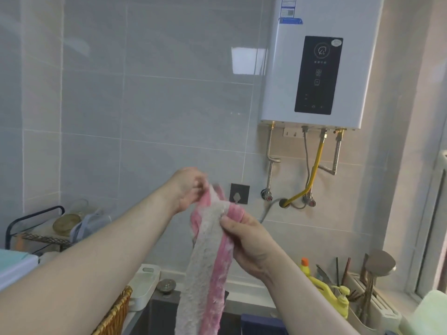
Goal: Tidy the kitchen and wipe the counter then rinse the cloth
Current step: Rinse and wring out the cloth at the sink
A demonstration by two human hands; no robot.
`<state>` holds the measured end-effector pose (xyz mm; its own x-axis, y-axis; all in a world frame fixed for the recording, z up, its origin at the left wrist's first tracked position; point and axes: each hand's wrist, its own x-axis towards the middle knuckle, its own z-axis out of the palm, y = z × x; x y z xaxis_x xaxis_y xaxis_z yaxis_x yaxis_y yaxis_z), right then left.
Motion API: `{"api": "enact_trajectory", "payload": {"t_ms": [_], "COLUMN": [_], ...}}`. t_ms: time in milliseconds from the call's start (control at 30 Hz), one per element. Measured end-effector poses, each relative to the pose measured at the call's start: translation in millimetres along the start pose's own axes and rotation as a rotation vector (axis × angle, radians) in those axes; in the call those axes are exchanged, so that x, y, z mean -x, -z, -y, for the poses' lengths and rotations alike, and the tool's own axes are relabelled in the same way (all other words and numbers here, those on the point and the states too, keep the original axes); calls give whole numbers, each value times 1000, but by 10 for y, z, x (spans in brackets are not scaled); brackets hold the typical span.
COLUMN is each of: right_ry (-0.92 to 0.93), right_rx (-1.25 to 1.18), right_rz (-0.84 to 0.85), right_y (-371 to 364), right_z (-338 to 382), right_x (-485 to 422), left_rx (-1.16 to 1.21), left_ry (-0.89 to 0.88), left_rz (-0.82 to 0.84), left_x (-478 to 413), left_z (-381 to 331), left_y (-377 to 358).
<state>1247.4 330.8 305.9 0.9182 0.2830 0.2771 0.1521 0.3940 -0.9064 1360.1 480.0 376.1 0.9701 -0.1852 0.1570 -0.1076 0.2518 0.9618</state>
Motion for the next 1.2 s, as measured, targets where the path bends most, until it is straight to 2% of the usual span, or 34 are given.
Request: {"api": "enact_trajectory", "payload": {"t_ms": [67,133,233,300,367,567,733,867,1033,1100,1200], "right_ry": [39,24,-28,-58,-68,-76,-158,-245,-370,-354,-259], "right_rx": [-54,-31,-76,-157,-166,-200,-25,109,594,636,565], "right_rz": [-27,-62,-76,-63,-84,-131,-152,-185,-277,-301,-370], "right_y": [-25,-12,-22,-45,-64,-93,-56,24,135,178,247], "right_z": [63,78,81,97,116,142,150,198,255,317,430], "right_x": [-64,-109,-120,-124,-146,-193,-170,-181,-151,-110,-67], "left_rx": [-23,2,-197,-358,-406,-119,15,301,158,105,41], "left_ry": [50,119,250,332,349,286,141,59,51,50,60], "left_rz": [-80,-90,-62,29,128,217,316,212,161,152,101], "left_x": [-24,14,186,397,602,788,816,786,754,741,668], "left_z": [243,409,551,609,676,967,934,769,560,454,314], "left_y": [116,212,319,350,351,388,348,326,354,357,419]}}
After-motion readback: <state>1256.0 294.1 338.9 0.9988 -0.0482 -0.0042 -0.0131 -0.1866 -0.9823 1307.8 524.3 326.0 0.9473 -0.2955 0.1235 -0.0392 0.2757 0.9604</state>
